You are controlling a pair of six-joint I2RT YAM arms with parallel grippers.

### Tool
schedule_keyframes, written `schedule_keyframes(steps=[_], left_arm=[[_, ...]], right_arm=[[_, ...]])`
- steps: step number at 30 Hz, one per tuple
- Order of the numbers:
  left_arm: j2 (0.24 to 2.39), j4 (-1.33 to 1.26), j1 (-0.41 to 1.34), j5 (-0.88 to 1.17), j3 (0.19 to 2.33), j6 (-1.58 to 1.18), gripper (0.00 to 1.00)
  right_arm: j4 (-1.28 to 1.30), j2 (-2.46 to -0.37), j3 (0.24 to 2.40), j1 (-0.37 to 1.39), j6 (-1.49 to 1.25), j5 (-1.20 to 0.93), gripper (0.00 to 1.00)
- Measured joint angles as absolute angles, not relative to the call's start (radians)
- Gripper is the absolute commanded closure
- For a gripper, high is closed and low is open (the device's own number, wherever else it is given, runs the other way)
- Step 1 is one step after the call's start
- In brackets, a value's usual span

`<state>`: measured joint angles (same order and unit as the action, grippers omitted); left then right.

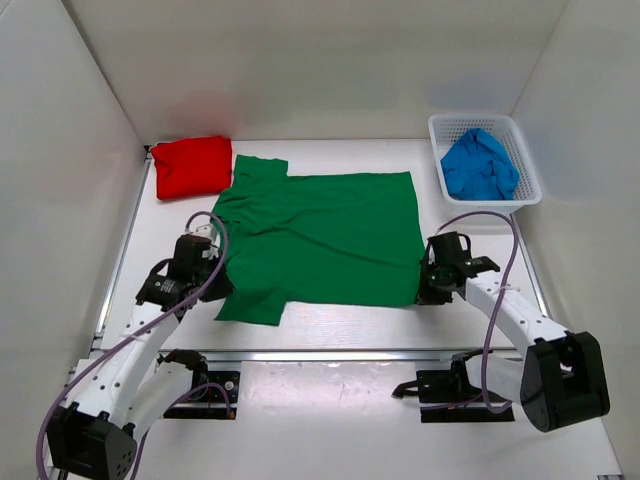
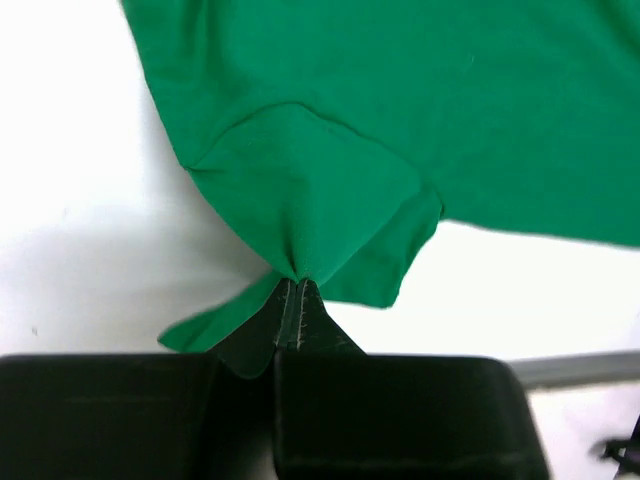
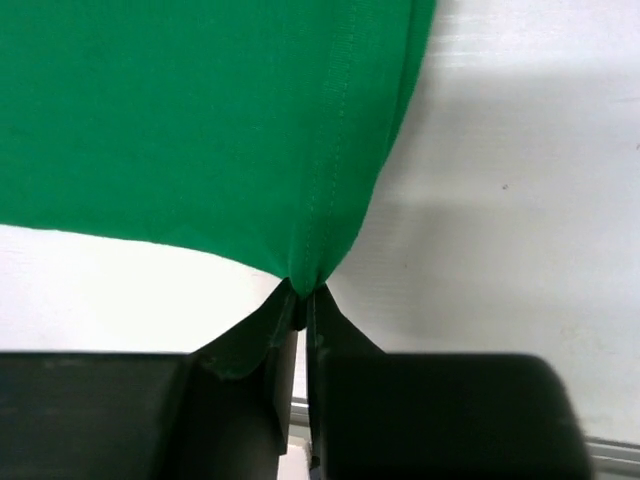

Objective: Fold and stack the t-shirts
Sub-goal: Grap the side of the flattened tshirt closest away from the robot with both arms

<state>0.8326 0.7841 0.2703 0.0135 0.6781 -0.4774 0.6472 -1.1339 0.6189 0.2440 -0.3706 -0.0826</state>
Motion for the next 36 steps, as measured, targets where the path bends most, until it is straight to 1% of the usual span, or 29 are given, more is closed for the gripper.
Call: schedule_keyframes(steps=[2,3,4,5,6,7,8,9,15,16,17,18,19,26,30,36], left_arm=[[0.827,0.81,0.276,0.021,0.678,-0.477,1.0],[0.827,0.82,0.278,0.027,0.678,-0.477,1.0],[0.827,0.828,0.278,0.032,0.678,-0.476,1.0],[0.827,0.835,0.278,0.035,0.678,-0.476,1.0],[0.826,0.842,0.279,0.039,0.678,-0.475,1.0],[0.824,0.846,0.279,0.04,0.678,-0.475,1.0],[0.821,0.854,0.279,0.042,0.678,-0.475,1.0],[0.815,0.861,0.279,0.043,0.678,-0.475,1.0],[0.757,0.899,0.276,0.056,0.678,-0.471,1.0],[0.75,0.905,0.273,0.058,0.678,-0.47,1.0],[0.747,0.91,0.271,0.061,0.678,-0.468,1.0],[0.745,0.914,0.27,0.064,0.678,-0.468,1.0],[0.744,0.918,0.27,0.065,0.678,-0.468,1.0],[0.72,0.962,0.273,0.072,0.688,-0.469,1.0],[0.717,0.964,0.262,0.072,0.73,-0.47,1.0],[0.836,0.926,0.224,0.072,0.826,-0.448,1.0]], right_arm=[[0.654,-1.122,0.619,0.228,-0.374,-0.09,0.87],[0.657,-1.118,0.619,0.215,-0.374,-0.095,0.86],[0.659,-1.115,0.619,0.203,-0.374,-0.099,0.82],[0.659,-1.114,0.619,0.193,-0.374,-0.1,0.76],[0.658,-1.114,0.619,0.184,-0.376,-0.103,0.61],[0.656,-1.115,0.617,0.176,-0.379,-0.104,0.56],[0.654,-1.117,0.613,0.171,-0.379,-0.104,0.55],[0.649,-1.121,0.608,0.169,-0.376,-0.106,0.5],[0.608,-1.199,0.574,0.176,-0.375,-0.104,0.49],[0.606,-1.208,0.579,0.177,-0.375,-0.102,0.53],[0.595,-1.212,0.579,0.18,-0.374,-0.101,0.6],[0.59,-1.217,0.58,0.184,-0.371,-0.097,0.85],[0.583,-1.222,0.581,0.19,-0.366,-0.093,1.0],[0.614,-1.202,0.583,0.218,-0.374,-0.082,1.0],[0.671,-1.176,0.636,0.192,-0.356,-0.098,1.0],[0.705,-1.221,0.757,0.141,-0.301,-0.122,0.99]])
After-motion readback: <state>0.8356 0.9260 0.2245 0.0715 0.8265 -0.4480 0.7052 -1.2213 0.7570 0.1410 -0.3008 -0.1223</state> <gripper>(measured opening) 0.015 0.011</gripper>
